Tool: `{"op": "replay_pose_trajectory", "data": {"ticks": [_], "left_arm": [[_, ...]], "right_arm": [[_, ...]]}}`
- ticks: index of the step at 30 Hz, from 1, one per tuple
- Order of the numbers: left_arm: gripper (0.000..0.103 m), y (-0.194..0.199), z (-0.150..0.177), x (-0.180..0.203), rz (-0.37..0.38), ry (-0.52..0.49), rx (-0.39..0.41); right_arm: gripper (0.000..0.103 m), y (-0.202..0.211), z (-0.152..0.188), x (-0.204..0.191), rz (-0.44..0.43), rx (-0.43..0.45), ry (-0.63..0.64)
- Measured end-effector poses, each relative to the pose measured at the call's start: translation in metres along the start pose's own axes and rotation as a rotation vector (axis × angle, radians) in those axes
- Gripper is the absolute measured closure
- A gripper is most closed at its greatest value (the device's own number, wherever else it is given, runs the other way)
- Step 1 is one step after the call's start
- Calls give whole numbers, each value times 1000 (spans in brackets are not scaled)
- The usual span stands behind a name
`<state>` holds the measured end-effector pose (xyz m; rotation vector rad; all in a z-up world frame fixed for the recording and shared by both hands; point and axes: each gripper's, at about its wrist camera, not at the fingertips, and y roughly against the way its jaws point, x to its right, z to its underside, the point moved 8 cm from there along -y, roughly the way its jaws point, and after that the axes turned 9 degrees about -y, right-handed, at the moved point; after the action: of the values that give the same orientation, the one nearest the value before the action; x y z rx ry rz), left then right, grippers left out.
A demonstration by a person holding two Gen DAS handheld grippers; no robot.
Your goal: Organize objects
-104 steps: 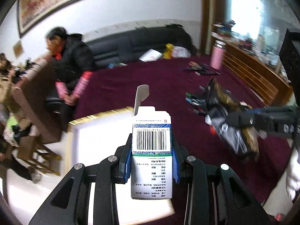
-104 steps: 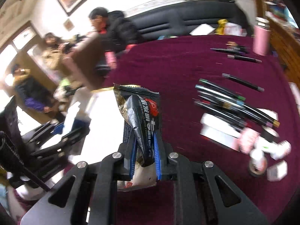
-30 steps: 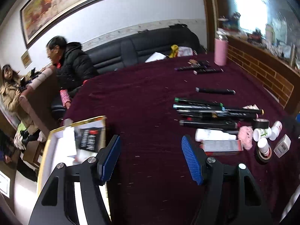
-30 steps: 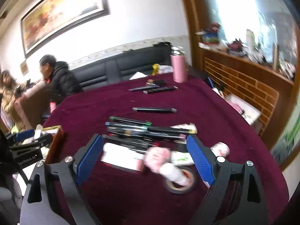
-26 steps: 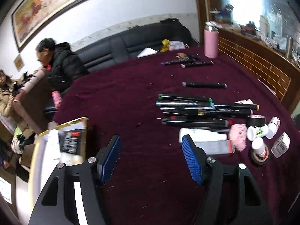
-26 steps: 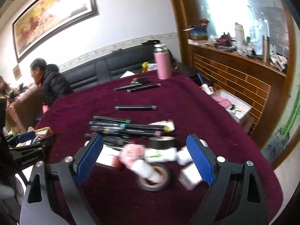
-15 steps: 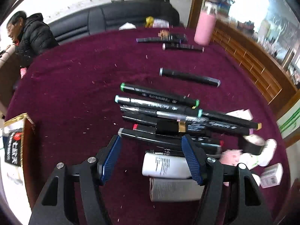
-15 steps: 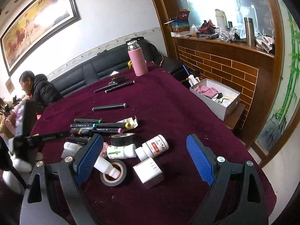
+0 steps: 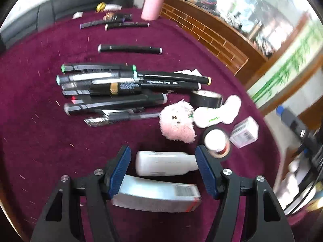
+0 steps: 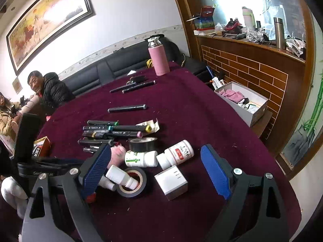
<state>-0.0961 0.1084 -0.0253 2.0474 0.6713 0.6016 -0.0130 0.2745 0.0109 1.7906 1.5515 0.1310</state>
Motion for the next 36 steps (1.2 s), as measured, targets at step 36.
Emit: {"op": "replay_pose_trajectory", "data": {"ticks": [36], "left_arm": [[46, 53, 105, -32, -387, 326, -66]], "right_arm": [[12, 13, 22, -72, -168, -90, 177]]}}
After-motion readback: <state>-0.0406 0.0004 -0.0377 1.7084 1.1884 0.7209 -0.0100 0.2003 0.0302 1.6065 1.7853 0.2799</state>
